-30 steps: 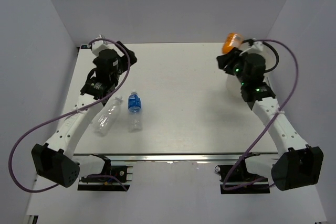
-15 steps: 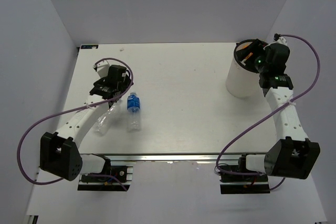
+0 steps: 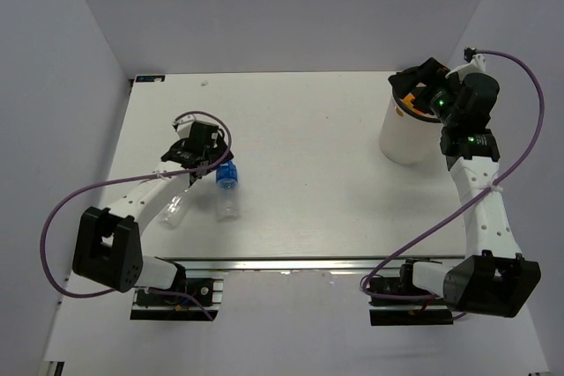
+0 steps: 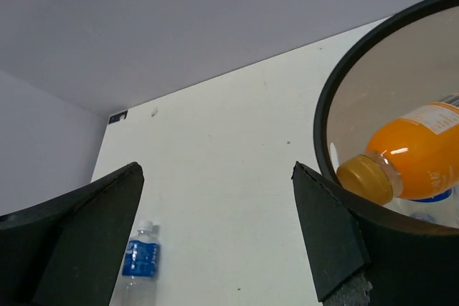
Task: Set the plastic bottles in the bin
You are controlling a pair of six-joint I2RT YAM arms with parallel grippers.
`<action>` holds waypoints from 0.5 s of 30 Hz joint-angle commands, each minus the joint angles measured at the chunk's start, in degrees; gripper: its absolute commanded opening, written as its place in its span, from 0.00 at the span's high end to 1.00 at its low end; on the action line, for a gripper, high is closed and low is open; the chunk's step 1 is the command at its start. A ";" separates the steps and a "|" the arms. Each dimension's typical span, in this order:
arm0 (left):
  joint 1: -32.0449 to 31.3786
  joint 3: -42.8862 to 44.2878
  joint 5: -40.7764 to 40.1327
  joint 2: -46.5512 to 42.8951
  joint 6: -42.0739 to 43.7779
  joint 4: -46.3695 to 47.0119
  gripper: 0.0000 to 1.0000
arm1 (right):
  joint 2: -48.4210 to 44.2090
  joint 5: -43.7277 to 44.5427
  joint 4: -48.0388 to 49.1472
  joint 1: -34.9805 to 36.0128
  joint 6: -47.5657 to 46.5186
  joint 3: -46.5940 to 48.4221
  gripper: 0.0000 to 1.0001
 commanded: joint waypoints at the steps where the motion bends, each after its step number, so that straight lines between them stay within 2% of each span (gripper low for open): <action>1: -0.51 -2.14 9.26 1.77 1.95 5.00 0.02 | -1.93 -4.76 2.13 0.43 -3.45 0.24 0.11; 4: -2.78 -3.72 13.04 3.27 3.09 8.69 0.02 | -2.81 -5.71 3.08 0.61 -4.16 -2.56 0.11; 7: -3.67 -3.82 13.05 4.94 3.54 9.14 0.02 | -2.99 -8.00 3.00 1.31 -4.95 -4.06 0.11; 15: -3.68 -3.55 11.29 10.48 3.54 8.08 0.04 | -4.74 -7.74 1.85 10.62 -9.43 -10.39 0.11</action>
